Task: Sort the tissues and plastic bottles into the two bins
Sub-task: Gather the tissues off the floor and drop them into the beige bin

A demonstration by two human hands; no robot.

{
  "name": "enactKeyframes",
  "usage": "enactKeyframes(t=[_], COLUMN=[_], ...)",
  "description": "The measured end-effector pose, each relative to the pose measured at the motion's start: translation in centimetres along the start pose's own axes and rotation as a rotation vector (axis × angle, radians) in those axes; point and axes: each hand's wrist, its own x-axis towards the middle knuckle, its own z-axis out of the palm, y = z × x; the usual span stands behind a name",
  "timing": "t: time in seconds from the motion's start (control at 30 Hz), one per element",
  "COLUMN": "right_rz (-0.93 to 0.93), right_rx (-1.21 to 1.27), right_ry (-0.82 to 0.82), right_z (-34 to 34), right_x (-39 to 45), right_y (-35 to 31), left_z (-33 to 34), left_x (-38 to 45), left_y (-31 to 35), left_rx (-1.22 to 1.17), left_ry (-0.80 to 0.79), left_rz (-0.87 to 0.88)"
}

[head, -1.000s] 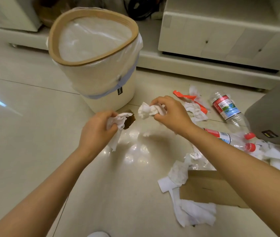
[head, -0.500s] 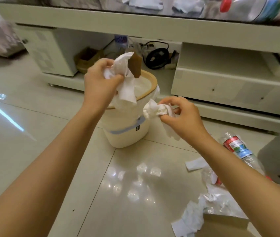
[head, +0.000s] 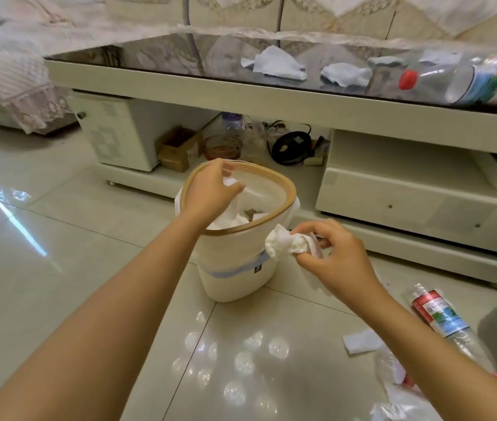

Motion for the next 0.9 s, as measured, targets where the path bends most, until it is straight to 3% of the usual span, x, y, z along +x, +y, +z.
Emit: enactKeyframes(t=[0.3,0.57,0.7,0.9], right_rz=[-0.072,-0.135,-0.149,-0.022], right_rx=[0.027,0.045,-0.038,-0.121], right_ry=[0.017,0.043,-0.023,-0.149], right_z=[1.7,4.6,6.1,7.0], right_x=[3.8,10.4,13.5,14.8], right_y=[-3.1,-5.3,-5.7,-3.6], left_z=[-1.0,-1.8,-1.9,-2.0], left_x=[-0.9,-2.1,-2.4,-2.6], left_y=[0.2,-0.9,-2.1,-3.2], left_rx=[-0.231,-0.446,-0.482,-0.474], left_ry=[0.058,0.26,0.314,0.315], left_rz=[-0.023,-0.142,-0.207,-0.253])
